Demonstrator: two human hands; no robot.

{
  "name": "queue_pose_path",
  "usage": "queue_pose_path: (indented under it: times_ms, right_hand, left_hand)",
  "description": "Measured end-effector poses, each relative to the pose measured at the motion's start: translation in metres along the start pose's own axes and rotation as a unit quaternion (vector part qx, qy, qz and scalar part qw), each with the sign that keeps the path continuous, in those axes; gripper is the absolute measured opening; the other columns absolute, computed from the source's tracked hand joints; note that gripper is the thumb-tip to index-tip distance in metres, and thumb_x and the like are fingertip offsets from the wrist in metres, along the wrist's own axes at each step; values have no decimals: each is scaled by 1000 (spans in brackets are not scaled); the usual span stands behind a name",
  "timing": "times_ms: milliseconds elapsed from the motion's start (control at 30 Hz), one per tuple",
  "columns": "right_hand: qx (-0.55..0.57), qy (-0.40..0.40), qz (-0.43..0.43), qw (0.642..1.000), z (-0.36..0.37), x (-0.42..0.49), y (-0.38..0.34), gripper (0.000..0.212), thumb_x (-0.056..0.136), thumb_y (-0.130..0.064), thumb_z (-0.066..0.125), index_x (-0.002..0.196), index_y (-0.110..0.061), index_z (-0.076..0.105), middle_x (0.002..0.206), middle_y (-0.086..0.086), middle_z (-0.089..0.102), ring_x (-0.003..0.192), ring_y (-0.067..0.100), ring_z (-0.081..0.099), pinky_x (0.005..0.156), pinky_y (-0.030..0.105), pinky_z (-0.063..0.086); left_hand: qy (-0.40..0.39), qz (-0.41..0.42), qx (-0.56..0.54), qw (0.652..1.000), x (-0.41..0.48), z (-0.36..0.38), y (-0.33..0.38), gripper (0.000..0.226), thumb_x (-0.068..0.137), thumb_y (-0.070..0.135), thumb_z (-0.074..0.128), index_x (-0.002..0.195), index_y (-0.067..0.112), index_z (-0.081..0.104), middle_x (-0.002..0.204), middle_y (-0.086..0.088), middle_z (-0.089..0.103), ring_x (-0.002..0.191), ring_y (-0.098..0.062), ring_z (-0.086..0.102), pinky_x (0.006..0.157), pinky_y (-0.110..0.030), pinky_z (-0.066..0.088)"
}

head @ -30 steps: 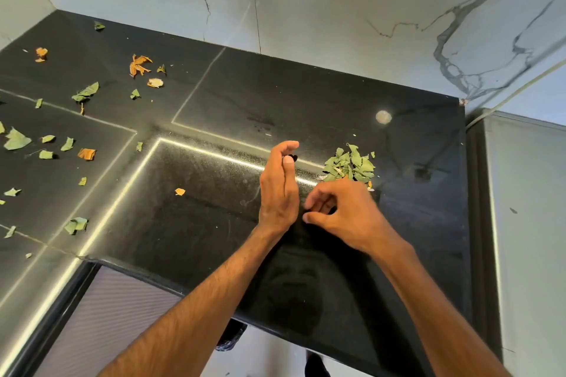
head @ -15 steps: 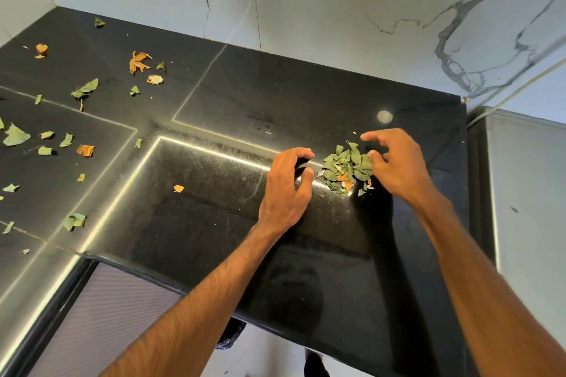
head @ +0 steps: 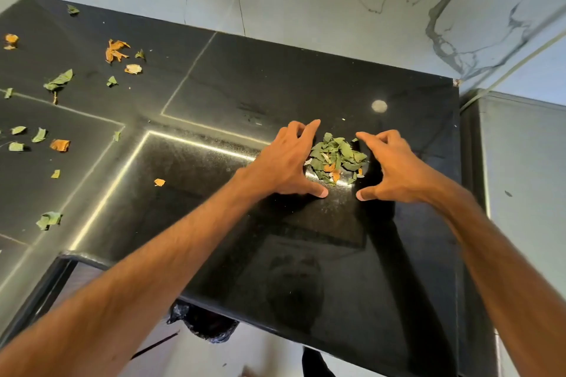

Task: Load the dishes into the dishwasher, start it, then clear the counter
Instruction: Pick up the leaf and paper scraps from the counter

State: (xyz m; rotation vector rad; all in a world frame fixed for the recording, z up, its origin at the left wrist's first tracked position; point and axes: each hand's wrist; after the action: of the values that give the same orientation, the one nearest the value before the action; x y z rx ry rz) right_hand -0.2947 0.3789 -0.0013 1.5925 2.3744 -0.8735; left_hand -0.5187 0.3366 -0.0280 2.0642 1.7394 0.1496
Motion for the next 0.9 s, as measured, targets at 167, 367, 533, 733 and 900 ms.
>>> queue_pose_path:
  times_ms: [167,367,533,733,900]
  right_hand:
    - [35,17,-16,999,14,11,-15,115,65,-36,93,156,-27,23,130,2,28,121,22,43,107,41,45]
    - [39,93,-19,995,26,17,-31,69,78,-21,83,140,-26,53,118,2,40,103,23,55,93,35,49]
    - [57,147,-27,987,34,17,-35,23,82,-9,77,98,-25,77,87,5,66,68,16,61,62,31,51]
    - [79,178,-20,981,33,16,-41,19,84,-2,71,86,-18,81,70,3,68,58,11,58,48,21,42]
    - [103,202,-27,974,35,19,-40,14,83,-5,74,82,-17,82,67,5,72,59,18,66,56,39,58]
  left_hand:
    - [-74,-12,4,997,25,-19,21,112,53,43,96,145,21,37,130,-5,40,117,-26,48,99,-41,48]
    - [17,2,-2,1000,25,-14,23,70,61,35,94,123,19,67,114,-1,67,109,-18,58,91,-35,50]
    - [60,-12,-71,996,19,0,18,39,64,27,92,100,20,78,86,1,75,75,-16,69,72,-39,59]
    - [117,-1,-111,987,10,8,17,10,80,18,79,91,16,80,68,0,72,53,-12,63,52,-36,57]
    - [145,3,-138,980,5,9,19,10,86,12,72,91,14,81,63,-1,71,46,-11,59,46,-28,50]
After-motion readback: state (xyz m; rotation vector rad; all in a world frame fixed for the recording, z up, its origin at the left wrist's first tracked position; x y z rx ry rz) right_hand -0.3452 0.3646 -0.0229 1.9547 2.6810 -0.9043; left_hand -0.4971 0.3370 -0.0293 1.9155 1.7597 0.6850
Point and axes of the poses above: each hand's wrist, its own x-axis towards the middle knuckle, its own z-axis out of the palm, y = z × x
